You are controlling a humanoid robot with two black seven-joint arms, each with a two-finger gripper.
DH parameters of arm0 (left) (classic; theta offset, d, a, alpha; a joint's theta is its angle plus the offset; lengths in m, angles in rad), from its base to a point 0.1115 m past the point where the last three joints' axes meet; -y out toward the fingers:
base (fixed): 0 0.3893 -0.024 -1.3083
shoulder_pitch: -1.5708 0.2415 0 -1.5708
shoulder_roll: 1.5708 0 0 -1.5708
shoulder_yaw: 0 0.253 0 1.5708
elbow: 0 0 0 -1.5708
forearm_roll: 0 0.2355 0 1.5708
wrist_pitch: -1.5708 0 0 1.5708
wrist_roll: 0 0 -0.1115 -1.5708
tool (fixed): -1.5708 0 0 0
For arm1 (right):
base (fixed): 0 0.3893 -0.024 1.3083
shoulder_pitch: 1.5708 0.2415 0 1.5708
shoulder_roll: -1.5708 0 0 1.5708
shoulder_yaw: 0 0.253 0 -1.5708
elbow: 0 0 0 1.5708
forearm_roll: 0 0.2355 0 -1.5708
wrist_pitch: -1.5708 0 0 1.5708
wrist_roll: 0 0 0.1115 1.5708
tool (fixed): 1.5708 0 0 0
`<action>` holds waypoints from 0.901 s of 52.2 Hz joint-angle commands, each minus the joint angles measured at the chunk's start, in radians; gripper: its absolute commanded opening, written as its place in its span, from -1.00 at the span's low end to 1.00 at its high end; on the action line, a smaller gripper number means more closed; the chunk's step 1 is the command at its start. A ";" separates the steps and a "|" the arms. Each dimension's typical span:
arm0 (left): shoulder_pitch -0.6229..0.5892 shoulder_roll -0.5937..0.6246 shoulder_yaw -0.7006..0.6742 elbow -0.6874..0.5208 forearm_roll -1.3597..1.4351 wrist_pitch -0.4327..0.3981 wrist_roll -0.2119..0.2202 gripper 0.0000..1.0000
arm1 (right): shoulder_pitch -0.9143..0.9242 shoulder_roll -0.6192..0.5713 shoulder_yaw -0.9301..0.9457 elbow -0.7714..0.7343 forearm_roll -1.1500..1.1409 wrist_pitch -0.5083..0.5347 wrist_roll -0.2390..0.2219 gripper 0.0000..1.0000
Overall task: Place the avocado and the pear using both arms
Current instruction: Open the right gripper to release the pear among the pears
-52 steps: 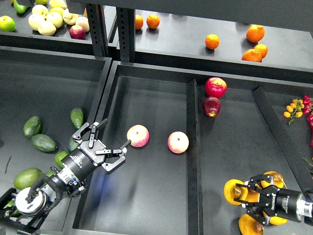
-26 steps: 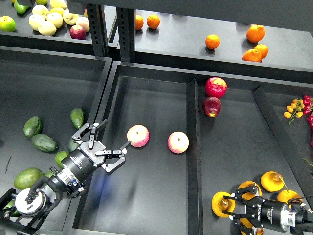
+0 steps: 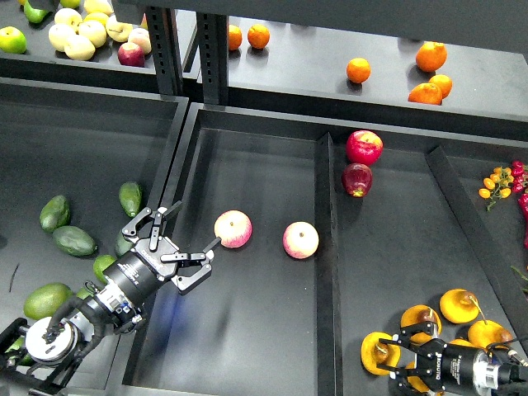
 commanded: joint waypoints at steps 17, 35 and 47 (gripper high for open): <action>0.000 0.000 0.005 0.002 0.006 0.000 0.000 0.99 | -0.002 -0.001 0.002 0.003 0.002 0.000 0.000 0.08; 0.000 0.000 0.008 0.002 0.006 0.000 0.000 0.99 | 0.018 -0.026 0.005 0.046 0.009 0.000 0.000 0.70; 0.000 0.000 0.009 0.002 0.006 0.000 0.000 0.99 | 0.089 -0.133 0.005 0.112 0.015 0.000 0.000 0.96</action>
